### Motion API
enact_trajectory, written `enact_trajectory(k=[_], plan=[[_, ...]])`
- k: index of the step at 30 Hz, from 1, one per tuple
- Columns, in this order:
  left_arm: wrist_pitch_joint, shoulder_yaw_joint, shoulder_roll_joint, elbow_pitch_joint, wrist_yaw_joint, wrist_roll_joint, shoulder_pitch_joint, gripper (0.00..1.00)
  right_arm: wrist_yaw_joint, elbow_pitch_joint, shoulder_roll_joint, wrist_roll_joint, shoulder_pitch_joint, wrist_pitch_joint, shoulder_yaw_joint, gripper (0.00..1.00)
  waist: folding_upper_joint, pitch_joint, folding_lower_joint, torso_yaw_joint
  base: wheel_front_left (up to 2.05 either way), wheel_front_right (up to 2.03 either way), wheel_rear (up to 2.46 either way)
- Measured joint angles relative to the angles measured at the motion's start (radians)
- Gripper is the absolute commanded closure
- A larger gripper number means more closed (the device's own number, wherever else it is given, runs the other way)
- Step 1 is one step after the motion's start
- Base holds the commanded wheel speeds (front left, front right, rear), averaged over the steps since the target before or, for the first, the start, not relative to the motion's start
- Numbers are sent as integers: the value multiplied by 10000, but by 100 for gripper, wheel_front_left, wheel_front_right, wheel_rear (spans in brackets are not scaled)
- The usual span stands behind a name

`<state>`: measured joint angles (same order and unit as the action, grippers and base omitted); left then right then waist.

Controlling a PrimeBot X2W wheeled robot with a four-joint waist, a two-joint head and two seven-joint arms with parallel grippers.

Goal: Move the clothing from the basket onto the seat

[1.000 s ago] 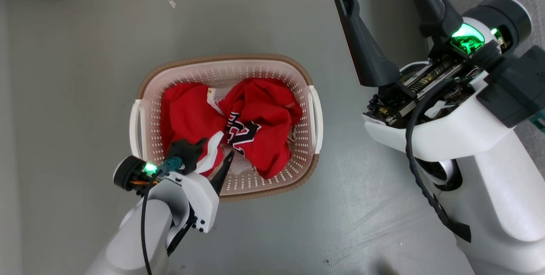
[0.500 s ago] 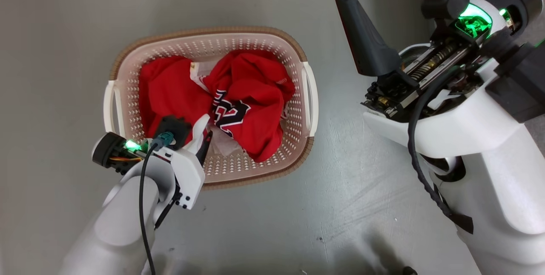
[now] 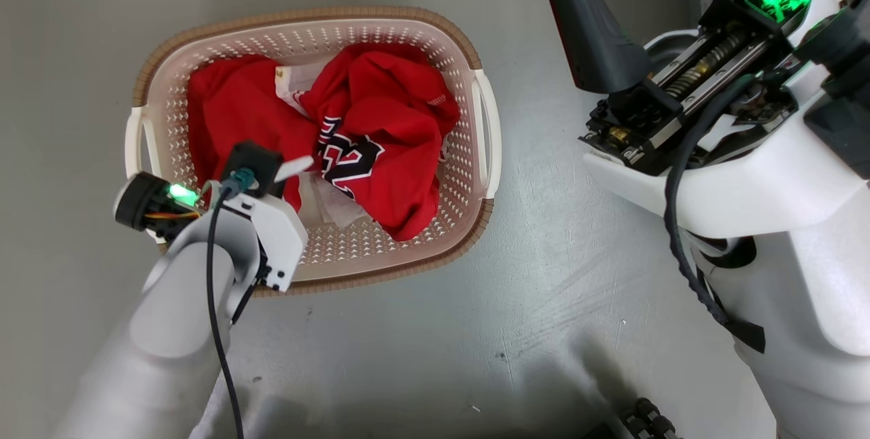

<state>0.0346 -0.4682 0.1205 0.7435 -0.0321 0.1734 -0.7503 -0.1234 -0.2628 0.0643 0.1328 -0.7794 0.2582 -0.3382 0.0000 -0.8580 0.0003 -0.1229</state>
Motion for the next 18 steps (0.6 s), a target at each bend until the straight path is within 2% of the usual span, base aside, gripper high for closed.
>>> enact_trajectory(k=[7,18], plan=[[-249,571,36,-291,286,328,-187,100,0,-8,2,-2,-157,0,15,0,0,-319,0,-88,0,0,0],[-610,888,-125,-483,324,826,-118,100,0,272,4,-117,-442,0,35,0,0,-277,0,-38,0,0,0]])
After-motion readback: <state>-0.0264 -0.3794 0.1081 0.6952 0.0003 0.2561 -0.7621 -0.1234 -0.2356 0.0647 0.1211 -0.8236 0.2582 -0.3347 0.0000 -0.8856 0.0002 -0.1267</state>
